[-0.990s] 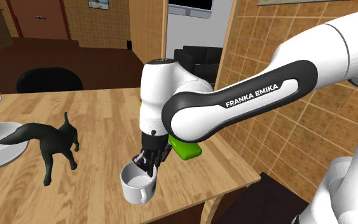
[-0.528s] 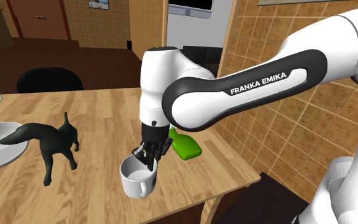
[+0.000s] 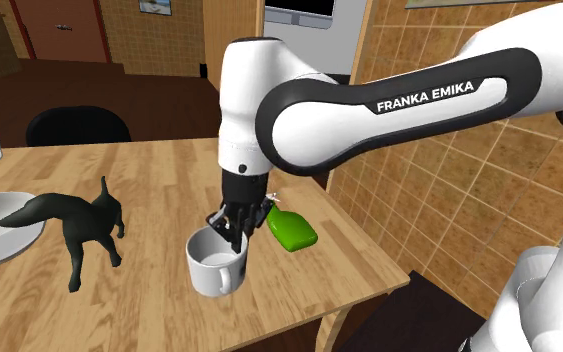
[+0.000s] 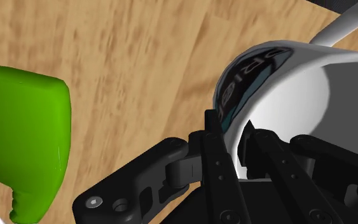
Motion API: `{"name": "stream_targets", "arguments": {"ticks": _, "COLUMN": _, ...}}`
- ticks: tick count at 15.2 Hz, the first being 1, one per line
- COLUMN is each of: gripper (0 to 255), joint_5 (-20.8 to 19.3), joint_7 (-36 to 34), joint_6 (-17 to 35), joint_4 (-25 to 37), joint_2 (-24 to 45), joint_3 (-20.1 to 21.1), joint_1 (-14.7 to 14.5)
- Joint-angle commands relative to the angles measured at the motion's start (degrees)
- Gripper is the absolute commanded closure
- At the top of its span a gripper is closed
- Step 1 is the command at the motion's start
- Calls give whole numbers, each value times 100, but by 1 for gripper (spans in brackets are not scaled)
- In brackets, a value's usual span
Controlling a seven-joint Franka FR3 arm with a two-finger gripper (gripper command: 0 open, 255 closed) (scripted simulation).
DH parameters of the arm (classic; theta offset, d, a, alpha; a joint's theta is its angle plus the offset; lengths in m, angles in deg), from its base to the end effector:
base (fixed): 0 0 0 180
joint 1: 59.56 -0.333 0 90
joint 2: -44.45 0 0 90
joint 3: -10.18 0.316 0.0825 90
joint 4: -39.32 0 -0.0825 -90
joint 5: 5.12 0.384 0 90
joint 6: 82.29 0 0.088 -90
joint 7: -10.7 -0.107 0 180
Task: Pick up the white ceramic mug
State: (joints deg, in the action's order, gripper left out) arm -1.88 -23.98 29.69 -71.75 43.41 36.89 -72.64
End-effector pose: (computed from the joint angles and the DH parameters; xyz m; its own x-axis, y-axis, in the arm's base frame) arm 0.4253 0.3608 0.4915 0.9976 0.0689 0.0005 0.0688 -0.9961 -0.0550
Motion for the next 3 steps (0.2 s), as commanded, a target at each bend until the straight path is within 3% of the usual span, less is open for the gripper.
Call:
{"name": "stream_targets", "arguments": {"ticks": 1, "gripper": 255, "joint_5": 14, "joint_7": 0, "joint_6": -150, "joint_4": 118, "joint_2": -35, "joint_3": -2, "joint_1": 1}}
{"name": "stream_targets", "arguments": {"ticks": 3, "gripper": 255, "joint_5": 15, "joint_7": 0, "joint_6": -162, "joint_4": 127, "joint_2": -37, "joint_3": -2, "joint_1": 1}}
